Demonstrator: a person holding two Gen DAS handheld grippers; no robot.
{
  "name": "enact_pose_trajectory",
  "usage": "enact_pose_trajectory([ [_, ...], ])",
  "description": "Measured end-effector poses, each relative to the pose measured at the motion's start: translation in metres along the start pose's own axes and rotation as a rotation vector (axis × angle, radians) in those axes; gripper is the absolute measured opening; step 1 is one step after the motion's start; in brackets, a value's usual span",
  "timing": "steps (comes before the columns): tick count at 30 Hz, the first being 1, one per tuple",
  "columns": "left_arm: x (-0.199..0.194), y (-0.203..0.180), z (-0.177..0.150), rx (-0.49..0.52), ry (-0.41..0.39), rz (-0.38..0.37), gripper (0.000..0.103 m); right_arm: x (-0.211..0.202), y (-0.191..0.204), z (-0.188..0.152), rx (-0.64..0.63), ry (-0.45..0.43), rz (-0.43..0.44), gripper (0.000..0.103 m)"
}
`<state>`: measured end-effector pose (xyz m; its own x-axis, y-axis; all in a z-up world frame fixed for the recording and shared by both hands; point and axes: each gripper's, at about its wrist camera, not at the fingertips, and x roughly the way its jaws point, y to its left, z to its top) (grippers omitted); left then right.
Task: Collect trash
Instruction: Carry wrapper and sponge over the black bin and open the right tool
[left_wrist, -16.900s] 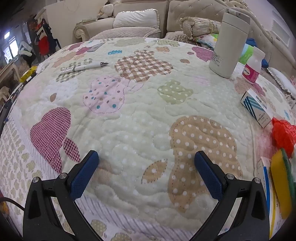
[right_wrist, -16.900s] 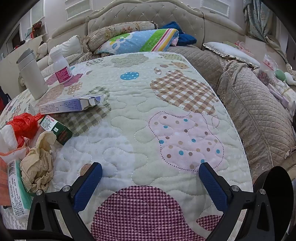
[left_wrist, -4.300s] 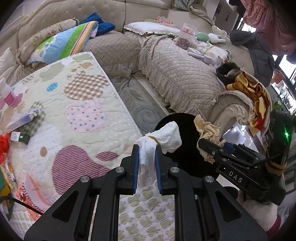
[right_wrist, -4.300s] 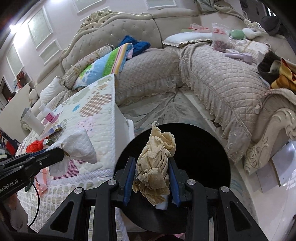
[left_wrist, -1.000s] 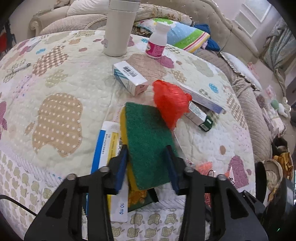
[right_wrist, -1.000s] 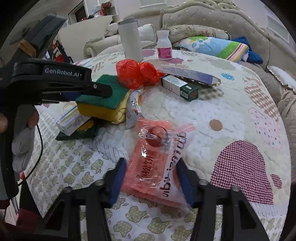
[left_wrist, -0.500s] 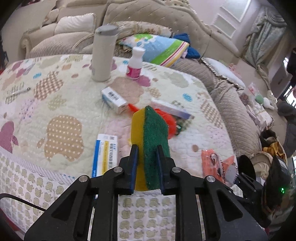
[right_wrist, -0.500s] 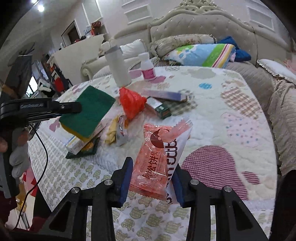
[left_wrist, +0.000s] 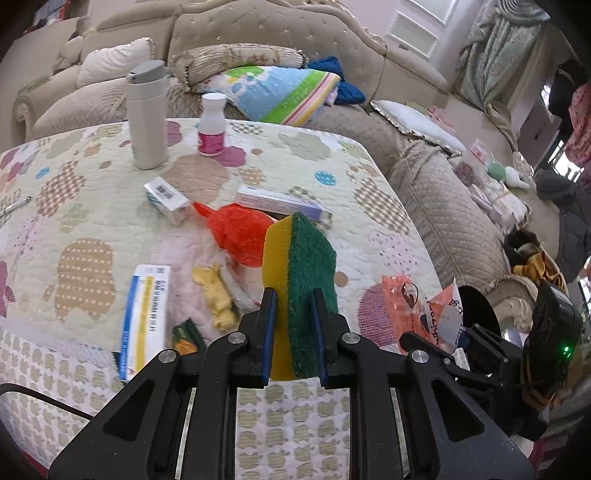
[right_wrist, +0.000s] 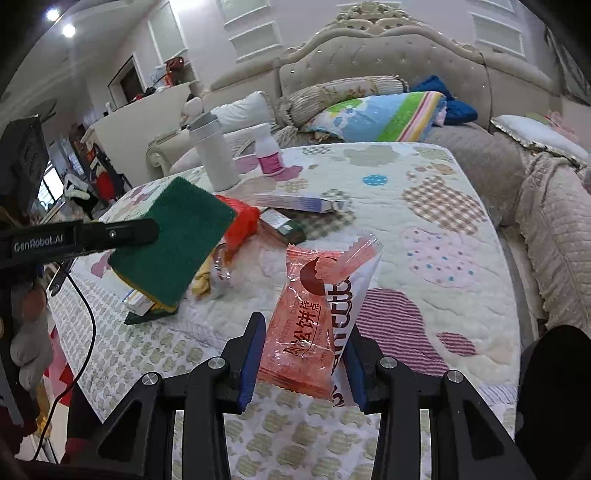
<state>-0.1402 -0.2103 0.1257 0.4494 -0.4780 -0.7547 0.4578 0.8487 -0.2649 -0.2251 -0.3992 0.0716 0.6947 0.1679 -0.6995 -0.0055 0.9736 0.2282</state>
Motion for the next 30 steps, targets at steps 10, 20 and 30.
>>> enact_pose_trajectory([
  [10, 0.012, -0.037, 0.004, 0.052, 0.013, -0.041, 0.015, -0.015, -0.028, -0.004, 0.049, -0.015, -0.042, 0.039],
  [20, 0.03, -0.083, 0.007, 0.11, 0.031, -0.093, 0.015, -0.037, -0.067, -0.011, 0.107, -0.032, -0.108, 0.039],
  [30, 0.055, -0.137, 0.005, 0.18, 0.074, -0.153, 0.015, -0.063, -0.116, -0.026, 0.192, -0.045, -0.181, 0.039],
])
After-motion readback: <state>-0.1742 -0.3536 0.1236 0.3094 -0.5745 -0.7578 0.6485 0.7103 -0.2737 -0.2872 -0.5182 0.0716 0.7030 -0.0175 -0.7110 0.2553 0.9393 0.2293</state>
